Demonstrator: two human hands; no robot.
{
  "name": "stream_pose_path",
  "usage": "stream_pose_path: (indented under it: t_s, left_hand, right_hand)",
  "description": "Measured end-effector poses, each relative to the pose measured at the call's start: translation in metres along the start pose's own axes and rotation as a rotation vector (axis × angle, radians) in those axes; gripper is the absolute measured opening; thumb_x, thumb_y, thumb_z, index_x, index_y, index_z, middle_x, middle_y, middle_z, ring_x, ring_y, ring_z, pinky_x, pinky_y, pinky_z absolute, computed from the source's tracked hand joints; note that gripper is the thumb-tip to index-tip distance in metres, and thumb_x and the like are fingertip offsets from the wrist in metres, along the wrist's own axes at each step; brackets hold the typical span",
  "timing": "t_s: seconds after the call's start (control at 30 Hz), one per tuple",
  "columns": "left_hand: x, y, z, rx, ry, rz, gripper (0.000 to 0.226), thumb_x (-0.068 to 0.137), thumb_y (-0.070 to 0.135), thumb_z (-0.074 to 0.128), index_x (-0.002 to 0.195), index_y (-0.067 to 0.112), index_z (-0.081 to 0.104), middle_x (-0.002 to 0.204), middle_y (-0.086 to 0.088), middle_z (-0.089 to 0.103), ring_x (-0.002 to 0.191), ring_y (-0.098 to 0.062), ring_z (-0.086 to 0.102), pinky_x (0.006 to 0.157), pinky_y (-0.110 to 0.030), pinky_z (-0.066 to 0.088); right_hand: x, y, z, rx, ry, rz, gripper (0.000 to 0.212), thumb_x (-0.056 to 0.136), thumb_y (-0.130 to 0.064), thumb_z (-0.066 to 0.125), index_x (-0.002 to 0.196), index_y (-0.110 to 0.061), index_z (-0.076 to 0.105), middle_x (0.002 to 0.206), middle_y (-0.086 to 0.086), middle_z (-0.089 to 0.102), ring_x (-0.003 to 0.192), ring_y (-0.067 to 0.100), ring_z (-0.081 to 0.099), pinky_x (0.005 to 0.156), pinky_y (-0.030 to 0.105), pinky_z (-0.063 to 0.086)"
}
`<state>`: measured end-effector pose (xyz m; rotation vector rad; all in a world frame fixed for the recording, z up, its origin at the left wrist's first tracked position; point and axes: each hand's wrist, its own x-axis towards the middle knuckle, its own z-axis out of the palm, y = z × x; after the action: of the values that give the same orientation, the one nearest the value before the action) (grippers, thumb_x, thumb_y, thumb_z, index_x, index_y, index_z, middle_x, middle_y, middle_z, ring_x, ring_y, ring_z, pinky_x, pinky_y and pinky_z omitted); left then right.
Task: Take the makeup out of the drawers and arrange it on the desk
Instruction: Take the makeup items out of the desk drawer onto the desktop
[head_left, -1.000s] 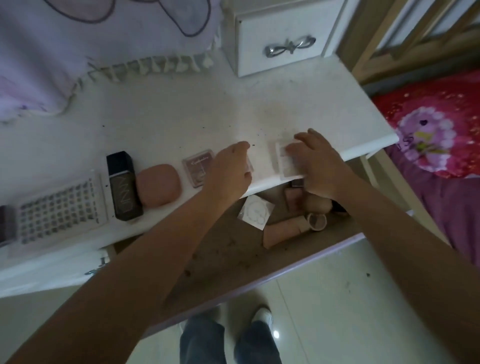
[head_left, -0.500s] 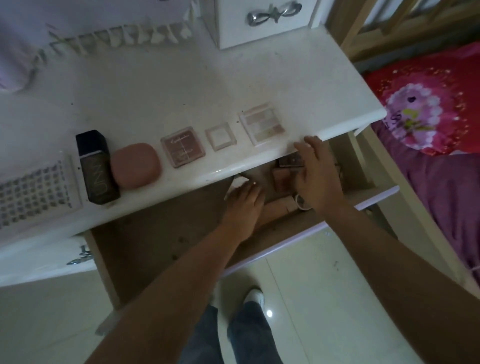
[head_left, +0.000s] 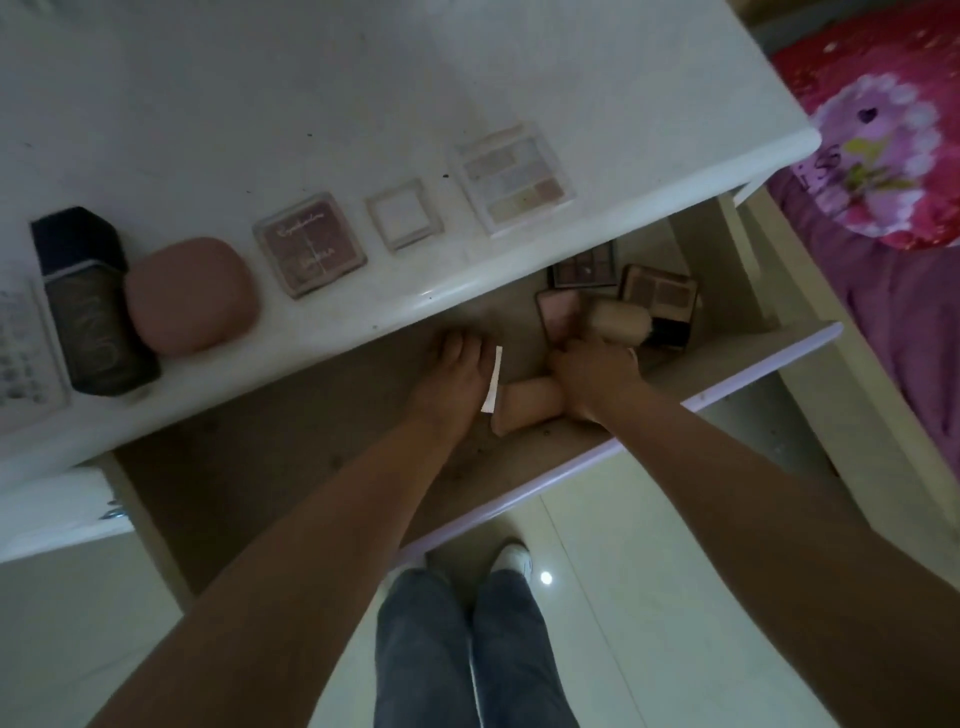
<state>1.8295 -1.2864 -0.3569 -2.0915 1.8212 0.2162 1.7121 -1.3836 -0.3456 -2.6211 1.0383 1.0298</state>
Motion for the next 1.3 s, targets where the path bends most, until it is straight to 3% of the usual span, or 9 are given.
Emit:
stream_pose_path:
  t_s: [0.07, 0.17, 0.27, 0.4, 0.7, 0.93, 1.07, 1.2, 1.3]
  left_hand:
    - [-0.009, -0.004, -0.004, -0.097, -0.085, -0.027, 0.068, 0.072, 0.025, 0.066, 0.134, 0.011, 0.043, 0.125, -0.012, 0.053, 0.118, -0.028, 0.044, 0.101, -0.032, 0.036]
    - [-0.028, -0.011, -0.020, -0.247, -0.197, -0.057, 0.086, 0.084, 0.035, 0.060, 0.146, 0.007, 0.007, 0.145, -0.014, 0.024, 0.133, -0.029, 0.024, 0.112, -0.034, 0.022]
    - [-0.049, -0.010, -0.045, -0.416, -0.141, -0.091, 0.092, 0.081, 0.043, 0.059, 0.145, 0.006, 0.004, 0.142, -0.015, 0.024, 0.131, -0.027, 0.025, 0.111, -0.031, 0.022]
    - [-0.057, -0.002, -0.090, -0.518, -0.062, -0.021, 0.094, 0.081, 0.043, 0.058, 0.146, 0.005, 0.003, 0.143, -0.013, 0.023, 0.131, -0.026, 0.025, 0.110, -0.029, 0.023]
    - [0.021, -0.008, -0.181, -0.546, 0.164, -0.015, 0.092, 0.082, 0.042, 0.059, 0.146, 0.006, 0.002, 0.142, -0.014, 0.025, 0.132, -0.030, 0.025, 0.110, -0.033, 0.026]
    - [0.096, -0.013, -0.205, -0.420, 0.081, -0.104, 0.084, 0.080, 0.037, 0.063, 0.140, 0.001, 0.017, 0.136, -0.016, 0.033, 0.124, -0.030, 0.034, 0.103, -0.034, 0.034]
    - [0.117, 0.000, -0.202, -0.369, 0.012, -0.163, 0.078, 0.081, 0.038, 0.062, 0.137, 0.001, 0.023, 0.135, -0.017, 0.033, 0.124, -0.030, 0.033, 0.104, -0.034, 0.032]
    - [0.121, 0.006, -0.196, -0.401, 0.001, -0.181, 0.082, 0.078, 0.037, 0.063, 0.139, 0.002, 0.021, 0.135, -0.016, 0.032, 0.124, -0.031, 0.032, 0.104, -0.034, 0.031]
    - [0.118, 0.008, -0.193, -0.426, -0.025, -0.186, 0.087, 0.078, 0.036, 0.062, 0.143, 0.002, 0.014, 0.138, -0.016, 0.029, 0.126, -0.031, 0.029, 0.108, -0.035, 0.027]
  right_hand:
    - [-0.001, 0.002, -0.001, 0.000, 0.015, -0.021, 0.033, 0.091, -0.016, 0.046, 0.123, -0.009, 0.051, 0.135, 0.012, 0.041, 0.124, 0.033, 0.040, 0.095, 0.045, 0.042]
    - [-0.006, 0.010, -0.009, 0.267, -0.008, -0.090, 0.028, 0.086, -0.022, 0.052, 0.112, -0.014, 0.058, 0.120, 0.009, 0.055, 0.105, 0.027, 0.054, 0.089, 0.040, 0.047]
    - [-0.041, 0.025, -0.038, 0.561, -0.053, -0.117, 0.033, 0.080, -0.034, 0.063, 0.109, -0.017, 0.061, 0.106, 0.003, 0.060, 0.096, 0.019, 0.056, 0.078, 0.024, 0.042]
    - [-0.085, 0.058, -0.080, 0.693, 0.130, -0.029, 0.033, 0.074, -0.013, 0.073, 0.103, -0.006, 0.060, 0.094, 0.005, 0.057, 0.089, 0.020, 0.054, 0.064, 0.011, 0.038]
    - [-0.075, 0.116, -0.149, 1.470, 0.578, 0.106, 0.009, 0.089, -0.003, 0.050, 0.089, -0.011, 0.054, 0.075, -0.002, 0.054, 0.051, -0.009, 0.057, 0.049, 0.005, 0.044]
    - [-0.001, 0.154, -0.180, 1.262, 0.470, 0.038, 0.036, 0.087, -0.010, 0.057, 0.122, -0.002, 0.048, 0.098, 0.006, 0.057, 0.089, 0.018, 0.054, 0.066, 0.023, 0.050]
    - [0.028, 0.164, -0.188, 1.189, 0.333, -0.043, 0.037, 0.082, -0.012, 0.064, 0.116, -0.003, 0.051, 0.086, 0.002, 0.056, 0.073, 0.012, 0.055, 0.054, 0.016, 0.049]
    - [0.044, 0.169, -0.194, 1.133, 0.257, -0.128, 0.018, 0.082, -0.017, 0.065, 0.097, -0.009, 0.058, 0.081, -0.001, 0.057, 0.078, 0.016, 0.056, 0.064, 0.020, 0.046]
    - [0.053, 0.171, -0.197, 1.034, 0.254, -0.160, 0.027, 0.083, -0.020, 0.063, 0.108, -0.008, 0.060, 0.096, 0.001, 0.057, 0.092, 0.016, 0.053, 0.083, 0.027, 0.044]
